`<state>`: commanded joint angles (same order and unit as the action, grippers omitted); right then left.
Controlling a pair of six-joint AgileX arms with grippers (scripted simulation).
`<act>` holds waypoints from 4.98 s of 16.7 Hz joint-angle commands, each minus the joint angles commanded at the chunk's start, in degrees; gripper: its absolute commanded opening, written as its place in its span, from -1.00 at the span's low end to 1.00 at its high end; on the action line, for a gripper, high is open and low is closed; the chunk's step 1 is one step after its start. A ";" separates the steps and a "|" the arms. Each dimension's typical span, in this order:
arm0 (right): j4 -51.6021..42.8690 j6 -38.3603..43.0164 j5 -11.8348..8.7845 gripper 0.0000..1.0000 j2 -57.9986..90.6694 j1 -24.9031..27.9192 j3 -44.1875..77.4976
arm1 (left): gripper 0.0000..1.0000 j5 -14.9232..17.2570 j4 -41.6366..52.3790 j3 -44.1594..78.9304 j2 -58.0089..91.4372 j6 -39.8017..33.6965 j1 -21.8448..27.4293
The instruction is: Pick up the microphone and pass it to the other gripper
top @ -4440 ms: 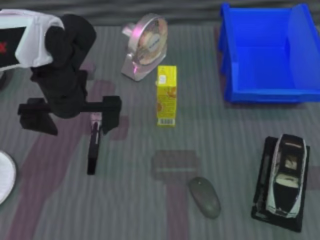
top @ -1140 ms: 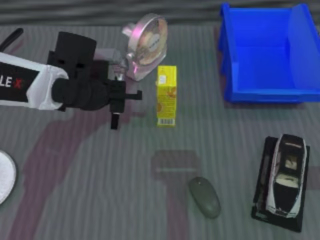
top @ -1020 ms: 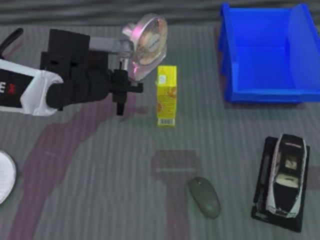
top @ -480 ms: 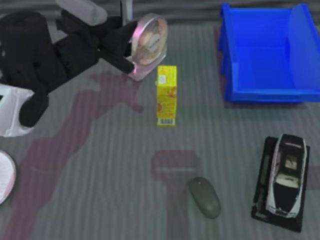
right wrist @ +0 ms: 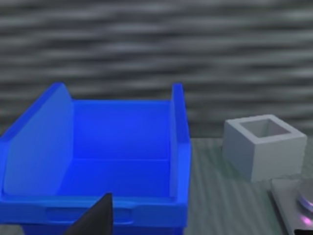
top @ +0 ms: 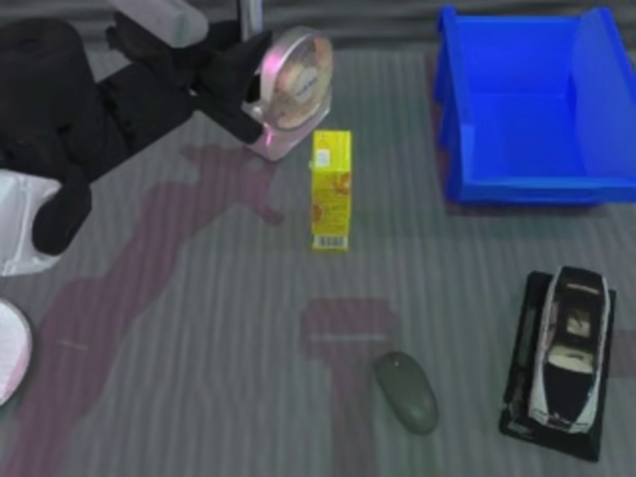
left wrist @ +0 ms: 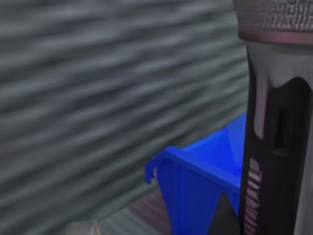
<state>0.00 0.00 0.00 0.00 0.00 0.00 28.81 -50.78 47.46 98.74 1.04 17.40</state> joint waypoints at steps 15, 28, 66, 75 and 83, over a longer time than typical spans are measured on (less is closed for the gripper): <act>0.00 0.00 0.00 1.00 0.00 0.00 0.00 | -1.00 -19.94 4.41 -1.86 -11.49 -0.81 18.61; 3.27 0.05 -0.35 1.00 9.47 6.93 7.45 | -1.00 -20.14 4.50 -2.12 -11.71 -0.86 18.84; 25.41 -0.30 0.46 0.85 89.84 39.43 62.40 | -1.00 -20.14 4.50 -2.12 -11.71 -0.86 18.84; 25.41 -0.30 0.46 -0.51 89.84 39.43 62.40 | -1.00 -20.14 4.50 -2.12 -11.71 -0.86 18.84; 25.41 -0.30 0.46 -1.00 89.84 39.43 62.40 | -1.00 -20.14 4.50 -2.12 -11.71 -0.86 18.84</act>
<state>25.41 -0.30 0.46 89.84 39.43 62.40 8.67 -46.28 45.33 87.03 0.18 36.24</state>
